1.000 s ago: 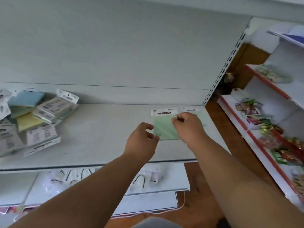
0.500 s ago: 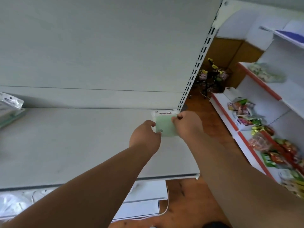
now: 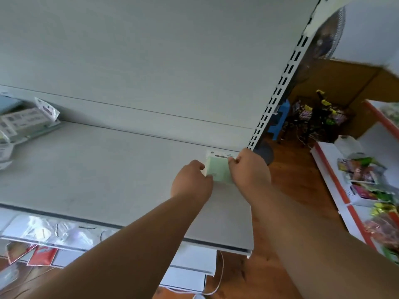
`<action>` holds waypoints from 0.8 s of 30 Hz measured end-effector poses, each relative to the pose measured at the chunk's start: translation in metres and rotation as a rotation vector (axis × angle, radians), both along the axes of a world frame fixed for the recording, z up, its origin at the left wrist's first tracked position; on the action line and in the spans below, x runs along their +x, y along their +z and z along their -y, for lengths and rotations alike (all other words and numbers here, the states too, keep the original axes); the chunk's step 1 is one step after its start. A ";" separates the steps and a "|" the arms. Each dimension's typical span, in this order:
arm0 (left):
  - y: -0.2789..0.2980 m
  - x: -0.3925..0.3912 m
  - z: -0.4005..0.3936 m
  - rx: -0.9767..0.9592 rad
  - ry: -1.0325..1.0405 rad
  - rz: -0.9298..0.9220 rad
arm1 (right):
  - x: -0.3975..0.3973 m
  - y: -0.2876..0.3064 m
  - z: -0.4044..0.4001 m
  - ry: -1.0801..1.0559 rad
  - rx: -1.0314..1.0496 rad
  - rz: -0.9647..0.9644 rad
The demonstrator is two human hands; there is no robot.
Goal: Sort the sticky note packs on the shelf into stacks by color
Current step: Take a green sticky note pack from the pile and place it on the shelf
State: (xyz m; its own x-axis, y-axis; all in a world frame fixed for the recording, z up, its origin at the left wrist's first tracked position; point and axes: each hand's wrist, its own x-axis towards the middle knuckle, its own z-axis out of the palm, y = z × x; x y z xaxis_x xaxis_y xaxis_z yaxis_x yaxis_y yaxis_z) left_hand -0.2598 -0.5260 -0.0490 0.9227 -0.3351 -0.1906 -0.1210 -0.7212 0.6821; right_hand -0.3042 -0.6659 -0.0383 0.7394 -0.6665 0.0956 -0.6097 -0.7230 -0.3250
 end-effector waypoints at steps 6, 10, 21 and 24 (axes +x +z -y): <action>0.020 0.003 -0.054 -0.021 0.025 0.067 | 0.025 0.026 -0.070 0.203 0.086 0.142; 0.024 0.027 -0.123 -0.026 0.106 0.094 | 0.060 0.041 -0.135 0.271 0.148 0.224; 0.035 0.176 -0.378 0.003 0.259 0.190 | 0.215 0.017 -0.388 0.337 0.578 0.230; 0.045 0.211 -0.412 -0.003 0.241 0.186 | 0.245 0.013 -0.423 0.301 0.602 0.189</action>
State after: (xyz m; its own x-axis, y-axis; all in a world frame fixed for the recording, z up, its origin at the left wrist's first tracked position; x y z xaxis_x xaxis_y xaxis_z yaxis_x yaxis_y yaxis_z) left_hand -0.0483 -0.1139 -0.0041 0.9947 -0.1027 -0.0104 -0.0696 -0.7420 0.6667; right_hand -0.0592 -0.2433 -0.0248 0.9073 -0.4126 -0.0811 -0.3049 -0.5128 -0.8026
